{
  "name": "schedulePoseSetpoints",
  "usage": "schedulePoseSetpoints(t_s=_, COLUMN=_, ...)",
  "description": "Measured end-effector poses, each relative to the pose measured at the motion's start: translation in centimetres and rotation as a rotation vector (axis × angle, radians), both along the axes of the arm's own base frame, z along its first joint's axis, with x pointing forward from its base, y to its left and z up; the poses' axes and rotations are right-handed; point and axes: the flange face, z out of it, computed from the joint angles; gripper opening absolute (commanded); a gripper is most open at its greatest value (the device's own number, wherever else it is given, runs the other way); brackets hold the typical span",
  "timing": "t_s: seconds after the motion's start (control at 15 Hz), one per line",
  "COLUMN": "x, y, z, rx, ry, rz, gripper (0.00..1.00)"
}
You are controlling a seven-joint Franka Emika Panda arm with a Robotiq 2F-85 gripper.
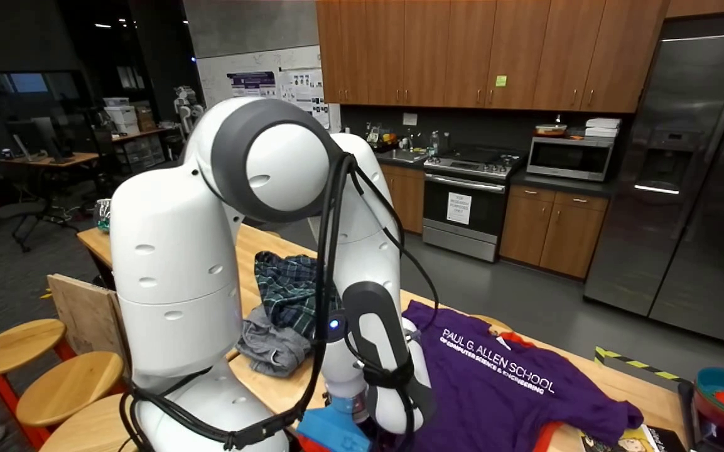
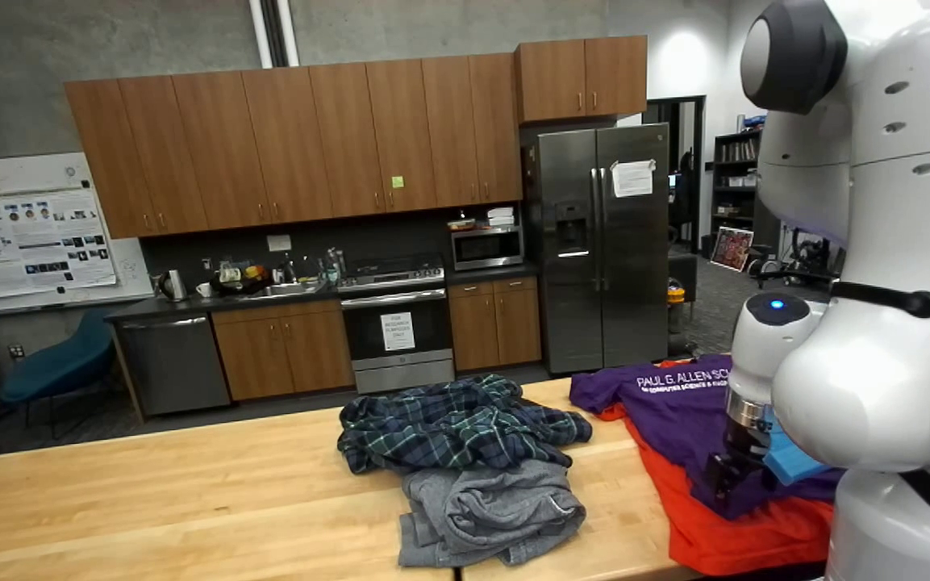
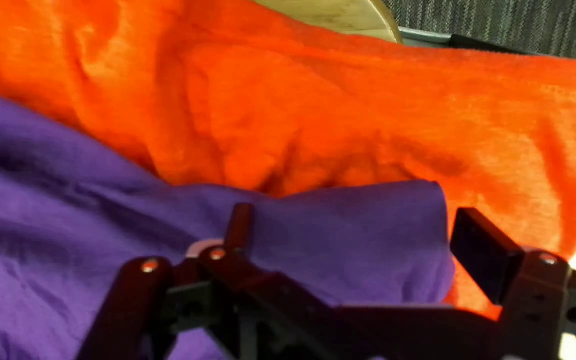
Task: Pick up the purple t-shirt
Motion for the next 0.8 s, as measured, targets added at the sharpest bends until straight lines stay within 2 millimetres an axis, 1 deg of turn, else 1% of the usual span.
schedulePoseSetpoints(t_s=0.07, x=0.2, y=0.6, z=-0.3, rx=-0.011, ry=-0.004, rz=0.004, gripper=1.0)
schedulePoseSetpoints(t_s=0.13, x=0.4, y=1.1, z=-0.7, rx=-0.025, ry=-0.009, rz=0.013, gripper=0.75)
schedulePoseSetpoints(t_s=0.2, x=0.6, y=1.6, z=-1.1, rx=-0.038, ry=-0.013, rz=0.022, gripper=0.74)
schedulePoseSetpoints(t_s=0.27, x=0.7, y=2.2, z=-1.5, rx=-0.051, ry=-0.015, rz=0.031, gripper=0.69)
schedulePoseSetpoints(t_s=0.47, x=1.0, y=3.5, z=-2.4, rx=-0.08, ry=-0.02, rz=0.044, gripper=0.47)
schedulePoseSetpoints(t_s=0.67, x=1.4, y=4.4, z=-2.1, rx=-0.077, ry=-0.024, rz=0.036, gripper=0.26)
schedulePoseSetpoints(t_s=0.8, x=1.6, y=4.7, z=-2.0, rx=-0.078, ry=-0.031, rz=0.017, gripper=0.1)
